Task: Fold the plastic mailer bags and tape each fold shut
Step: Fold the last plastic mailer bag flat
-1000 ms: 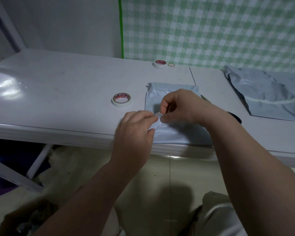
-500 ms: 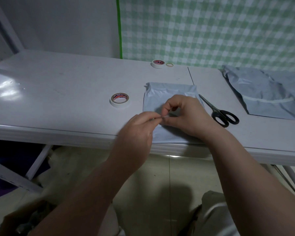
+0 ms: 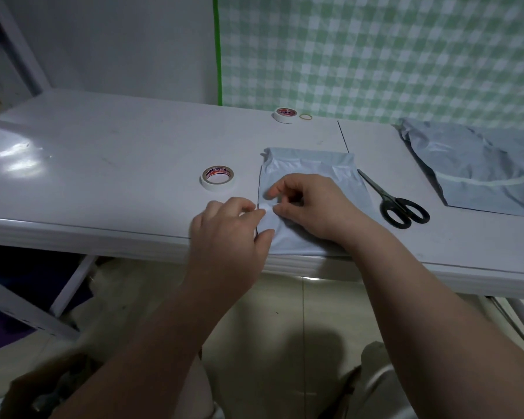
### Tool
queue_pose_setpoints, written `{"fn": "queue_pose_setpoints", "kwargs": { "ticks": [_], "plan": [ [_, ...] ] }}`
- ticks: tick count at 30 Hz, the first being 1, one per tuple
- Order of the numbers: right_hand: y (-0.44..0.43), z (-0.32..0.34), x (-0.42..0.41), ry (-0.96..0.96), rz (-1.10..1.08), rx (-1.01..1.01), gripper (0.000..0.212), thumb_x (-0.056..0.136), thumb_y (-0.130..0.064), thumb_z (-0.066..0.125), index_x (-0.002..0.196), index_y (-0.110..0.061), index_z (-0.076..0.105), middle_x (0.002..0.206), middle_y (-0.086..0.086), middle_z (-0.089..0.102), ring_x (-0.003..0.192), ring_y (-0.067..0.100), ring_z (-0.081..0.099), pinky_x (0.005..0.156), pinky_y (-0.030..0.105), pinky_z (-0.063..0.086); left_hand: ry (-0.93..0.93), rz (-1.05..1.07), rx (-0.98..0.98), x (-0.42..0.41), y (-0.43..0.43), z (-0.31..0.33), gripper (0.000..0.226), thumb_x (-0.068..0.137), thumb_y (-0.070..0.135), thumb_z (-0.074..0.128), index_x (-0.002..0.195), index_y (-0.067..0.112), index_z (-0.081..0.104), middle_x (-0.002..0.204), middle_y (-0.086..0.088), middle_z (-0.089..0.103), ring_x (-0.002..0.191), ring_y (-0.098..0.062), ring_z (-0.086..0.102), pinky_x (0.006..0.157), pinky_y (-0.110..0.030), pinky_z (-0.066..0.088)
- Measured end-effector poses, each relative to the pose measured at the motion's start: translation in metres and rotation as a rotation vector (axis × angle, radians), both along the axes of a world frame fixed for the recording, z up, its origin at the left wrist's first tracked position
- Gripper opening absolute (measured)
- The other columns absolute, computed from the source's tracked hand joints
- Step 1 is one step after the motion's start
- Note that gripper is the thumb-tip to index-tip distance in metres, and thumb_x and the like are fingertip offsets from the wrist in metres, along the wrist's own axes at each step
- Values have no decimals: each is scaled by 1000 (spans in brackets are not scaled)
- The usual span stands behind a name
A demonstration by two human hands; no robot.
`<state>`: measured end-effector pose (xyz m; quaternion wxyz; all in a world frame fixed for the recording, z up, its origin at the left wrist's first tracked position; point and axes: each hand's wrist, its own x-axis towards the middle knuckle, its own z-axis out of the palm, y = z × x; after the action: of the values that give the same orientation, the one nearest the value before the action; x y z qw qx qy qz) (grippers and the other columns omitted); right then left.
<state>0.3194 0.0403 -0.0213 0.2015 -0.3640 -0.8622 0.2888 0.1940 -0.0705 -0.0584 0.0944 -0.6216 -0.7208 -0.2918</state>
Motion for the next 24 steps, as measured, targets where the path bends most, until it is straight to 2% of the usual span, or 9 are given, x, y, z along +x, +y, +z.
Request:
{"fn": "queue_pose_setpoints", "kwargs": {
  "ticks": [2,5,10,24],
  "plan": [
    [-2,-5,0,21,-31,40,15,85,-14,66,99,-19,68,71,-8,62,67,7,56,70,18,44,11,4,11,-2,-3,-2,38,81,38,48,98,18,75,100,-1,68,84,-30,59,73,-35,42],
    [-4,-10,0,32,-68,130,15,85,-15,66,99,-20,69,77,-8,64,75,10,59,72,21,44,-12,-47,56,-3,-7,-5,33,83,32,49,99,19,75,106,1,69,87,-29,58,75,-34,39],
    [-5,-13,0,38,-90,153,13,85,-18,66,98,-21,70,78,-9,65,79,8,60,71,16,42,-90,-139,119,-5,-11,-7,29,85,25,49,93,17,76,99,4,72,85,-28,58,71,-36,46],
    [-3,-11,-1,129,-109,4,11,82,-15,71,92,-20,70,71,-9,63,71,6,59,72,15,45,-119,-181,127,-10,-10,-13,27,85,21,52,94,13,76,99,1,73,86,-28,63,74,-44,48]
  ]
}}
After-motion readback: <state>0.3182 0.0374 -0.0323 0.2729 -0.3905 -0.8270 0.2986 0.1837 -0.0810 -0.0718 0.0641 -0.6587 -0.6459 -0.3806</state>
